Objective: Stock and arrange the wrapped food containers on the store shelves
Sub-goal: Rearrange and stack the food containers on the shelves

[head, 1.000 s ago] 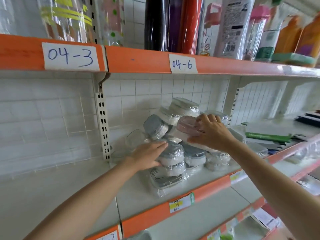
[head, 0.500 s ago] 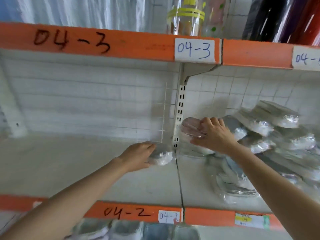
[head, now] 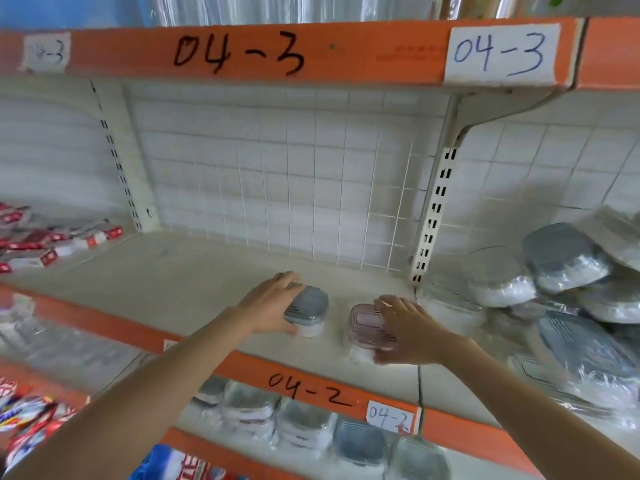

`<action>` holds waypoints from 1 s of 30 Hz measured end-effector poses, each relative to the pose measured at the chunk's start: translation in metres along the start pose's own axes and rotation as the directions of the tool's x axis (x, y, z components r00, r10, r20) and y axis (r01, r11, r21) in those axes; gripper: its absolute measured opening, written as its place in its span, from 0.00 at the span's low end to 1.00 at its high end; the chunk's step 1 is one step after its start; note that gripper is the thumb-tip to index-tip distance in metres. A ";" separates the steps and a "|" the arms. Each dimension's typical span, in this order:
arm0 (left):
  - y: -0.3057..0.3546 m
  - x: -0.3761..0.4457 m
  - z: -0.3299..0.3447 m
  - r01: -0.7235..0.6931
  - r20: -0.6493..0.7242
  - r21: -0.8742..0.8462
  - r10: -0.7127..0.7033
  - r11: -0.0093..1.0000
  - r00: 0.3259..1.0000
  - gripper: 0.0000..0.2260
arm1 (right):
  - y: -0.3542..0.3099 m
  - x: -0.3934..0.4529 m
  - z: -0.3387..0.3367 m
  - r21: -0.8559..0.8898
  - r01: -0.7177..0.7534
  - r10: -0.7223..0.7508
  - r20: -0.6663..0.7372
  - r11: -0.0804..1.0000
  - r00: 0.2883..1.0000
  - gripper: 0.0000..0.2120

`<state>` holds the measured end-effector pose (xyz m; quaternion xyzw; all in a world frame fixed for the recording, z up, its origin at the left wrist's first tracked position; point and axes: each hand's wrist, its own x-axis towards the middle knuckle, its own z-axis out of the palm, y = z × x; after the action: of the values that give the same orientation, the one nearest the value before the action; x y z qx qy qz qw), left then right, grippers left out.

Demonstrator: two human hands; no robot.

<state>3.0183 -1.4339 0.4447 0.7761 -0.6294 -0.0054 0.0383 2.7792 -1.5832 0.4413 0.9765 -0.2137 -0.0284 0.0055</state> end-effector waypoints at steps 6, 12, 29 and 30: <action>-0.002 0.013 0.011 0.051 0.170 0.051 -0.059 0.997 0.984 0.44 | -0.010 0.001 0.021 0.142 -0.062 0.084 -0.160 0.988 0.984 0.43; 0.022 -0.005 0.026 0.199 -0.071 0.086 -0.193 0.976 0.979 0.44 | -0.008 -0.002 0.034 0.170 -0.040 0.092 -0.308 0.985 0.947 0.40; 0.125 -0.069 0.015 0.247 -0.576 0.038 -0.181 0.968 0.797 0.41 | -0.015 -0.089 0.013 0.124 0.026 0.045 -0.538 0.992 0.841 0.38; 0.131 -0.081 0.016 0.238 -0.581 0.021 -0.182 0.971 0.793 0.40 | -0.020 -0.100 0.013 0.126 0.025 0.048 -0.542 0.992 0.839 0.38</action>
<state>2.8730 -1.3826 0.4341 0.8073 -0.4977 0.2543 0.1894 2.6955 -1.5235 0.4331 0.9413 -0.2106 0.2638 0.0035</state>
